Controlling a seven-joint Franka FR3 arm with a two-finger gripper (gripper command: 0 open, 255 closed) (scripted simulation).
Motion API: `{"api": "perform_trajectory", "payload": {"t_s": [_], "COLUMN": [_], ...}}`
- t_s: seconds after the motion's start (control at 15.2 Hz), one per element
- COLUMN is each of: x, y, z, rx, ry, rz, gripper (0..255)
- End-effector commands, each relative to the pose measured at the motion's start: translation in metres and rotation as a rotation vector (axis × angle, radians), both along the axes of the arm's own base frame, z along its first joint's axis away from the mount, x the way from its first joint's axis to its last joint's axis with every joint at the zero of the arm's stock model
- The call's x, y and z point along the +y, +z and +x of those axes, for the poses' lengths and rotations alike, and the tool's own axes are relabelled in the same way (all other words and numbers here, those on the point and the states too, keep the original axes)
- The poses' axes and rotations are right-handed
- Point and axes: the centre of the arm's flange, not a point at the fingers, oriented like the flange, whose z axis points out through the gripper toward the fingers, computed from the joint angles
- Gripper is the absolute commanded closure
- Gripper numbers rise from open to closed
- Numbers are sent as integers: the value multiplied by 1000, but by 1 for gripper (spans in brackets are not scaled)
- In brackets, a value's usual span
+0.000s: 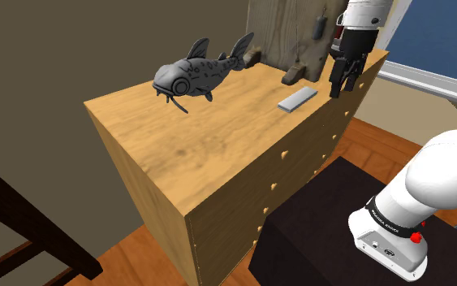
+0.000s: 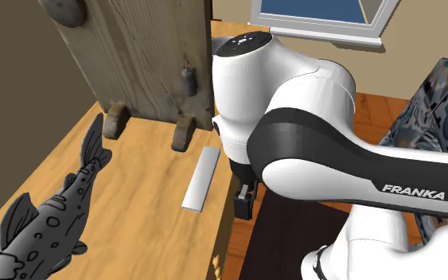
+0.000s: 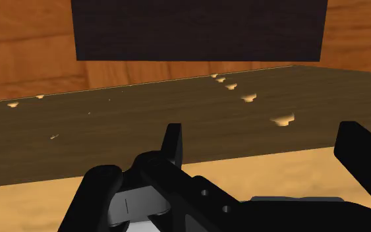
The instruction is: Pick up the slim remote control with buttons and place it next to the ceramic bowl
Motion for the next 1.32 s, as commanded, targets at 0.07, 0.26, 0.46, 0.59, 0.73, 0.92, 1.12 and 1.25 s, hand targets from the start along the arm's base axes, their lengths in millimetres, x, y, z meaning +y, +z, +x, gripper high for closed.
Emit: {"api": "perform_trajectory", "payload": {"t_s": [0.07, 0.26, 0.46, 0.59, 0.73, 0.92, 1.12, 1.25], "x": [3, 5, 0, -9, -20, -44, -55, -55], "y": [-5, -20, -34, -43, -51, -63, -73, -83], "z": [10, 40, 71, 90, 108, 130, 137, 137], "rx": [-5, -21, -37, -48, -59, -75, -81, -81], "ry": [-85, -341, -597, -768, -939, -1195, -1302, -1302], "rz": [-13, -52, -91, -117, -143, -183, -199, -199], "gripper": [0, 0, 0, 0, 0, 0, 0, 0]}}
